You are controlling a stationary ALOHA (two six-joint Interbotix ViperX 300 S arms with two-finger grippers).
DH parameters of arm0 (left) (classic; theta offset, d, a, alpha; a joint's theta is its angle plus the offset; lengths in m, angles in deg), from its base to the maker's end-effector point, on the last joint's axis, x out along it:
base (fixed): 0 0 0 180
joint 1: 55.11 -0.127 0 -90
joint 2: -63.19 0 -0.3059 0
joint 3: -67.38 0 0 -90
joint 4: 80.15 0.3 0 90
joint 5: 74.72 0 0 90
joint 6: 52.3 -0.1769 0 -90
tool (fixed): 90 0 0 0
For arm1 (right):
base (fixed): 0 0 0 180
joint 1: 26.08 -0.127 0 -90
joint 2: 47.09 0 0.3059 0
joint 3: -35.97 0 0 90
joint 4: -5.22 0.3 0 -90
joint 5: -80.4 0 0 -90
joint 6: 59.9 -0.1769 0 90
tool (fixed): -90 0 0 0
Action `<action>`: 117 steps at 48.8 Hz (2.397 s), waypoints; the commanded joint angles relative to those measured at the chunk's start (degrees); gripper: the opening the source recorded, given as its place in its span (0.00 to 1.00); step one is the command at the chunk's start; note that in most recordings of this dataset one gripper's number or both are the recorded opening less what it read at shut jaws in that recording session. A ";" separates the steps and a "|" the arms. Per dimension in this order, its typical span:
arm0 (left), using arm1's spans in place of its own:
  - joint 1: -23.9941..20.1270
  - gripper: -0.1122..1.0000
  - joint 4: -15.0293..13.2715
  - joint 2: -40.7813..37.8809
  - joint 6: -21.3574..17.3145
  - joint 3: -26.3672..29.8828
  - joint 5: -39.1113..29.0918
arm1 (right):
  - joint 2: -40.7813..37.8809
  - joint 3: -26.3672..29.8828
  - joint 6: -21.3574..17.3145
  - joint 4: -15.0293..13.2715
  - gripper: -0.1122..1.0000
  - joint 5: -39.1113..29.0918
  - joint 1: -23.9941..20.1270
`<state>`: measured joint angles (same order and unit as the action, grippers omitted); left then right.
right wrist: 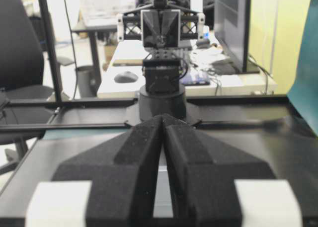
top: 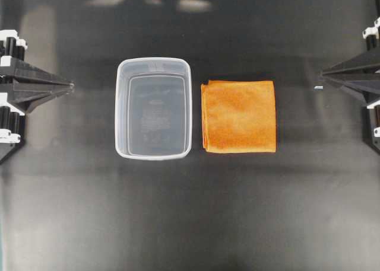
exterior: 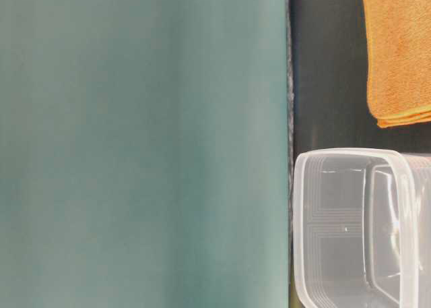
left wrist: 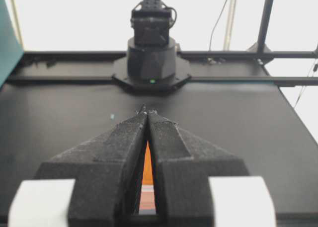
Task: Place the orange towel into the container with the left arm.
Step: 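Move the left gripper right over the clear container toward the towel, then lower the left gripper onto the orange towel and close on it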
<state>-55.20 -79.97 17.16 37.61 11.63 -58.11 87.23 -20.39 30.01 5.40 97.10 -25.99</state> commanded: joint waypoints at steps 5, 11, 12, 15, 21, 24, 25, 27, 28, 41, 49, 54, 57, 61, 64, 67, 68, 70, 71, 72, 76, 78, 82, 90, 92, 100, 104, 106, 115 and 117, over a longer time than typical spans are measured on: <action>-0.79 0.10 2.37 -0.97 0.62 1.32 -0.70 | -0.70 0.00 -1.14 1.32 0.11 0.18 -0.18; -0.62 0.10 2.37 -2.99 0.79 2.11 -3.96 | -0.88 -0.44 -2.81 1.32 0.11 0.00 -0.18; -0.53 0.10 2.37 -3.43 0.88 2.55 -4.75 | -0.79 -0.53 -3.08 1.32 0.11 0.00 -0.18; -0.18 0.10 2.37 -5.01 1.23 4.13 -7.38 | -0.88 -0.53 -3.43 1.32 0.11 -0.09 -0.09; 0.00 0.10 2.37 -9.05 0.62 10.02 -15.38 | -0.79 -0.53 -4.04 1.58 0.11 -0.35 0.70; 0.00 0.10 2.46 -11.25 0.26 13.62 -21.09 | -0.79 -0.53 -4.57 1.58 0.11 -1.05 1.05; 0.00 0.10 2.46 -11.95 0.09 14.85 -23.12 | -0.79 -0.53 -4.75 1.49 0.11 -1.32 1.23; -0.18 0.10 2.37 -14.06 -0.62 18.02 -27.86 | -0.79 -0.53 -5.01 1.49 0.11 -1.85 1.41; -0.26 0.10 2.46 -14.94 -0.97 19.42 -29.71 | -0.79 -0.53 -5.27 1.49 0.11 -2.11 1.41; -0.62 0.10 2.46 -27.51 -5.89 32.17 -39.02 | 0.97 -0.44 -6.06 1.49 0.45 -4.92 1.58; -1.05 0.16 2.46 -37.79 -5.89 41.04 -43.68 | 3.69 -0.18 -6.06 1.58 0.77 -6.06 1.41; -1.76 0.36 2.46 -45.53 -6.06 48.60 -50.36 | 5.54 0.00 -6.06 1.49 0.78 -6.42 1.23; -1.85 0.55 2.46 -49.57 -6.59 52.82 -53.88 | 6.50 0.00 -6.06 1.49 0.78 -6.59 1.23; -1.85 0.76 2.46 -55.11 -6.59 58.45 -57.04 | 7.65 0.00 -6.06 1.49 0.78 -7.03 1.23; -1.67 0.87 2.46 -59.41 -6.77 62.58 -58.27 | 8.17 0.09 -6.06 1.49 0.78 -7.47 1.23; -1.58 0.92 2.46 -62.93 -7.03 65.65 -58.36 | 8.79 0.09 -6.06 1.49 0.78 -7.91 1.23; -1.58 0.91 2.37 -63.98 -7.21 66.53 -58.36 | 8.96 0.09 -6.06 1.49 0.78 -8.09 1.23; -1.58 0.91 2.37 -66.36 -7.56 68.29 -58.36 | 9.32 0.09 -6.06 1.49 0.78 -8.35 1.23; -1.58 0.90 2.46 -67.59 -7.73 69.17 -58.36 | 9.49 0.09 -6.06 1.49 0.78 -8.61 1.23; -1.49 0.90 2.37 -68.73 -8.00 69.96 -58.45 | 9.58 0.09 -6.06 1.49 0.78 -8.70 1.23; -1.23 0.90 2.46 -73.21 -8.70 73.12 -58.71 | 9.84 0.09 -6.06 1.49 0.78 -8.79 1.23; -1.14 0.90 2.46 -75.59 -8.96 74.97 -58.89 | 9.84 0.09 -6.06 1.49 0.78 -8.79 1.23; -1.14 0.90 2.46 -79.01 -8.96 77.08 -59.59 | 9.93 0.09 -6.06 1.49 0.78 -8.88 1.23; -1.41 0.90 2.46 -84.46 -9.05 78.84 -61.08 | 9.84 0.00 -6.42 1.58 0.78 -8.88 1.23; -1.58 0.90 2.46 -85.43 -9.14 78.66 -60.91 | 9.93 -0.09 -6.77 1.67 0.78 -8.88 1.23; -2.02 0.90 2.46 -88.95 -8.53 78.40 -59.06 | 9.84 -0.26 -8.61 1.76 0.77 -9.05 1.23; -1.58 0.90 2.46 -90.35 -8.88 78.49 -58.36 | 9.76 -0.26 -9.05 1.76 0.78 -9.32 1.23; -1.49 0.90 2.46 -90.97 -8.96 78.49 -58.18 | 9.76 -0.35 -9.23 1.76 0.78 -9.40 1.23; -1.32 0.88 2.46 -91.23 -8.70 77.87 -58.01 | 9.93 -0.88 -9.58 1.76 0.78 -9.76 1.23; -1.32 0.85 2.46 -91.23 -9.05 77.52 -58.27 | 10.11 -1.05 -9.67 1.67 0.78 -9.76 1.23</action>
<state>-56.96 -77.69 -73.81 28.91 89.68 -116.38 97.43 -21.62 20.52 6.98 87.17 -24.67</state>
